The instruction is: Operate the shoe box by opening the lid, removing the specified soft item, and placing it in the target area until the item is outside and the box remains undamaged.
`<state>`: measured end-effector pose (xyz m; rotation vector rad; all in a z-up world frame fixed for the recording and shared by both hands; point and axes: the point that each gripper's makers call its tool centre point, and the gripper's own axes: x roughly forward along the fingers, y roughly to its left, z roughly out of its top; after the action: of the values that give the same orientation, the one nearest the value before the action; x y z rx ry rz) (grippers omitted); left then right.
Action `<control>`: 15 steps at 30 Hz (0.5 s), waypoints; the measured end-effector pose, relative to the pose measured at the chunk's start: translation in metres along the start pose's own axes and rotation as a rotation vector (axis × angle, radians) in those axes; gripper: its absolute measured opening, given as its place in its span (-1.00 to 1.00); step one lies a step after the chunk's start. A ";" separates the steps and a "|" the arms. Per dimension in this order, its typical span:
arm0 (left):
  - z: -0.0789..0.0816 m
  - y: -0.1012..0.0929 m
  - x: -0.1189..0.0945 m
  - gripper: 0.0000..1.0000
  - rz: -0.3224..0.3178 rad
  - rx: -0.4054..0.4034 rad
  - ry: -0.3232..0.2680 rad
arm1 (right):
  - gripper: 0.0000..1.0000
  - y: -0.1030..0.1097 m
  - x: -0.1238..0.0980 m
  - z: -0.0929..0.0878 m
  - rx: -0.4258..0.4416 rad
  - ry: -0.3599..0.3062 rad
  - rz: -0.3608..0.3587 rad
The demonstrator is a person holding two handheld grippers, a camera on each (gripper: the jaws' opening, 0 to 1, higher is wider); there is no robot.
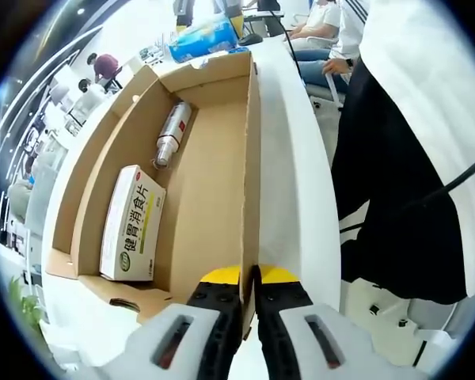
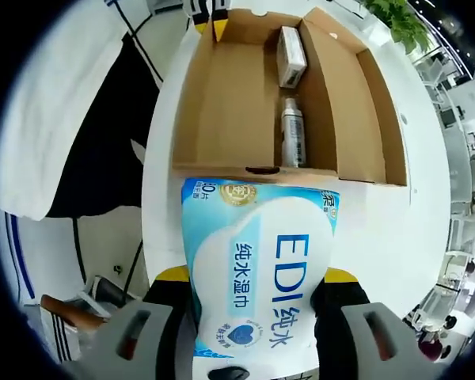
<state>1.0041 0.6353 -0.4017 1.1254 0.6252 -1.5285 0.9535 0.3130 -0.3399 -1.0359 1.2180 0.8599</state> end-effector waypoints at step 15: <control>0.000 0.000 0.000 -0.92 -0.001 -0.004 0.001 | 0.15 0.002 0.006 0.002 -0.040 0.007 0.009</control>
<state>1.0042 0.6353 -0.4017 1.1233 0.6292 -1.5276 0.9533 0.3156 -0.3464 -1.0670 1.2159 0.8912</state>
